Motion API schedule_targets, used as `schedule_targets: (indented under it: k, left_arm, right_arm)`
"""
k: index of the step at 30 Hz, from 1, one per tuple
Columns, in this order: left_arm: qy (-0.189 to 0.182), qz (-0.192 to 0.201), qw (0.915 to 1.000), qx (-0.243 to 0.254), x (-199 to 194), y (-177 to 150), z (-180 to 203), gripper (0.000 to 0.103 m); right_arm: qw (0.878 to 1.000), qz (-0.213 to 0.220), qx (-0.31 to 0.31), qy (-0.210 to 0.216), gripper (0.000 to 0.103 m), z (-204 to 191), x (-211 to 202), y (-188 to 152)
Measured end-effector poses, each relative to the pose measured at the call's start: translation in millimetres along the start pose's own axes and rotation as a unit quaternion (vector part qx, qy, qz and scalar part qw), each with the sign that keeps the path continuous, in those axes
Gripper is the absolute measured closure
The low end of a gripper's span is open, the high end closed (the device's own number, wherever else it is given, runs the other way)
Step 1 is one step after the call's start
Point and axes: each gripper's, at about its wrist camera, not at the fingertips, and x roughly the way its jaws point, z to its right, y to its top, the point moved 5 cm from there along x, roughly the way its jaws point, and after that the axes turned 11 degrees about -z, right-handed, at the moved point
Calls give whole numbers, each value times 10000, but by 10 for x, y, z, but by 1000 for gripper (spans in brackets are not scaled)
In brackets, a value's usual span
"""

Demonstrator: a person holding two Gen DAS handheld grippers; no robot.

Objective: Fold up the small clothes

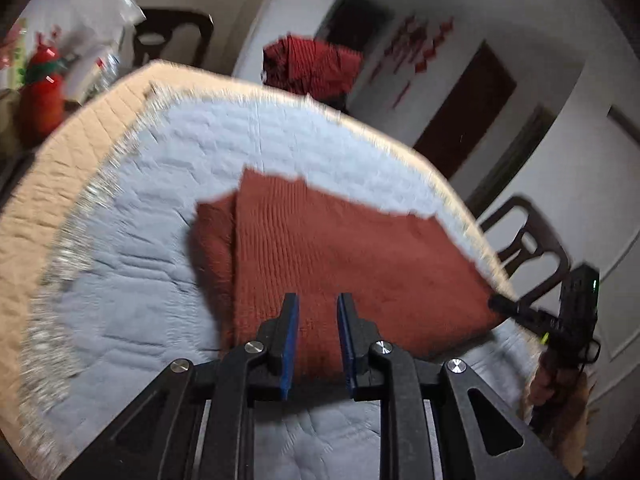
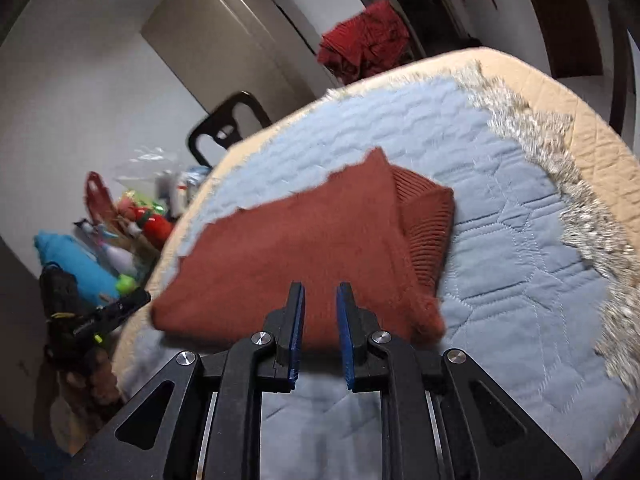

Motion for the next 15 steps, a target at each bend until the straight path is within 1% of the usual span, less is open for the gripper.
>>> schedule_targets:
  k: [1, 2, 4, 6, 7, 8, 9, 10, 11, 13, 15]
  left_arm:
    - [114, -123, 9999, -1, 127, 14, -35, 81]
    - [158, -184, 9997, -1, 212, 41, -76, 82]
    - [165, -163, 9997, 10, 214, 105, -82, 81]
    - [197, -95, 9998, 11, 163, 166, -78, 81]
    - [271, -60, 9996, 25, 139, 201, -75, 81]
    - [244, -52, 9997, 8, 122, 233, -70, 81]
    - [122, -36, 9999, -19, 100, 265, -59, 81]
    - [-2, -11, 10000, -20, 87, 307, -23, 81]
    - [-20, 35, 10000, 18, 77, 341, 14, 79]
    - [117, 137, 9997, 142, 87, 391, 83, 76]
    - [214, 68, 9997, 137, 194, 434, 39, 75]
  right_arm:
    - [9998, -40, 84, -182, 87, 84, 60, 18]
    - [9990, -87, 236, -362, 98, 224, 116, 49]
    - [9983, 29, 551, -164, 98, 355, 92, 146]
    - [9977, 146, 486, -442, 98, 338, 14, 208]
    - [9979, 163, 417, -472, 98, 305, -15, 239]
    - [9982, 177, 411, -411, 98, 281, -31, 263]
    - [9987, 180, 375, -299, 98, 234, -42, 293]
    - [9991, 168, 319, -240, 97, 196, -37, 306]
    - [9994, 137, 236, -192, 97, 155, -11, 322]
    - [9997, 16, 164, -170, 96, 127, 105, 366]
    - [9995, -93, 235, -213, 96, 171, 226, 378]
